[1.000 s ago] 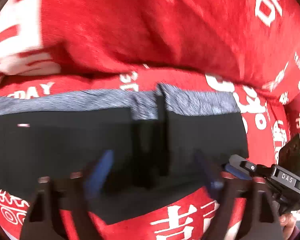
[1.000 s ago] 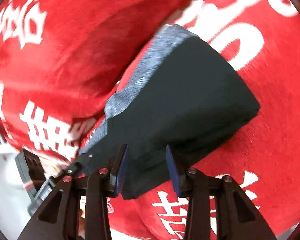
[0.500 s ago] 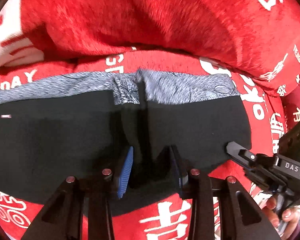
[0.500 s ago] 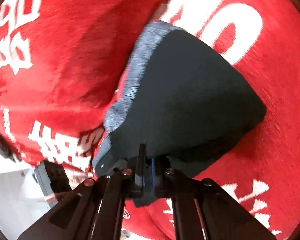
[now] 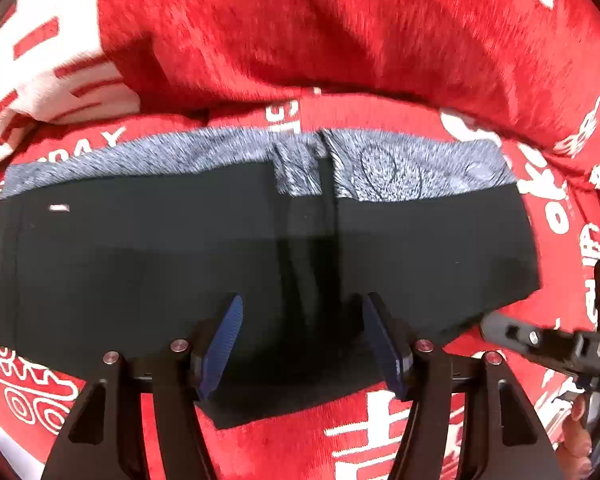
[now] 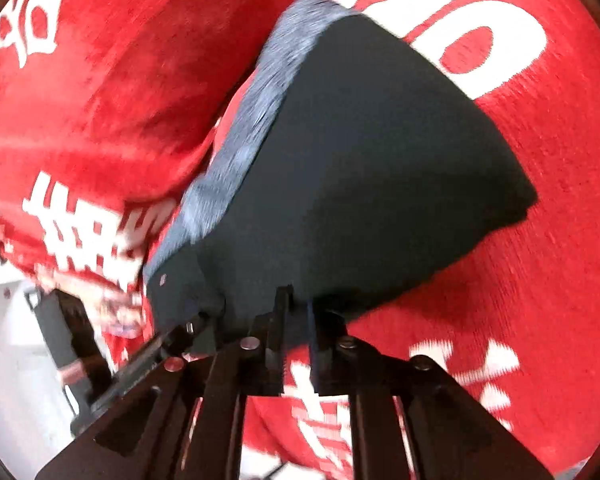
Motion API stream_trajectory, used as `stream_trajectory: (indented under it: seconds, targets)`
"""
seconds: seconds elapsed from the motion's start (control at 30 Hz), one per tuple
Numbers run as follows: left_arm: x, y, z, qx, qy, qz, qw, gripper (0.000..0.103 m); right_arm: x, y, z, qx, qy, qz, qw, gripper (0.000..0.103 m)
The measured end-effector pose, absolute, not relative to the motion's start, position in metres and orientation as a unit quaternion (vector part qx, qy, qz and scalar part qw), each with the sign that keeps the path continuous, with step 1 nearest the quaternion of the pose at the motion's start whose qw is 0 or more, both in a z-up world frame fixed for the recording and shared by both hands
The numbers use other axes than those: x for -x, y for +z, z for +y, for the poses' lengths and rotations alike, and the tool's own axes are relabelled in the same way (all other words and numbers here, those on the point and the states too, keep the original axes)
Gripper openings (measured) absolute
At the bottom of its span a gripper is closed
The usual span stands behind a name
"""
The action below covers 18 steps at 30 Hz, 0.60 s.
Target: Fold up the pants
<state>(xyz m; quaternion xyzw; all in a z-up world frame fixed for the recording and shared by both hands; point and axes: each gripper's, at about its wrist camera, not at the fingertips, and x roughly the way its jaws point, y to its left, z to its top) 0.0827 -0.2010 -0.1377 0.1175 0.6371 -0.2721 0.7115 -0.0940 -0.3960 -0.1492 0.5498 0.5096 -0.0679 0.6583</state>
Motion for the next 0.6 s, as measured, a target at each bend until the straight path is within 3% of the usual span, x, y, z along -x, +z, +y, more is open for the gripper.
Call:
stream_trajectory:
  seconds: [0.23,0.4,0.6]
  targets:
    - [-0.106,-0.11,-0.24,-0.123,-0.284,0.61,0.729,0.064,0.093,-0.086,-0.43,-0.446,-0.07,0.494,0.743,0.013]
    - [-0.111,-0.129,-0.288,-0.13,-0.29,0.606,0.729,0.064,0.067,-0.094,-0.476,-0.436,-0.118,0.471,0.758,0.013]
    - [-0.114,-0.169,-0.283,-0.152,-0.237,0.633,0.721,0.064,0.033,-0.135,-0.484,-0.403,-0.123,0.518,0.745,0.012]
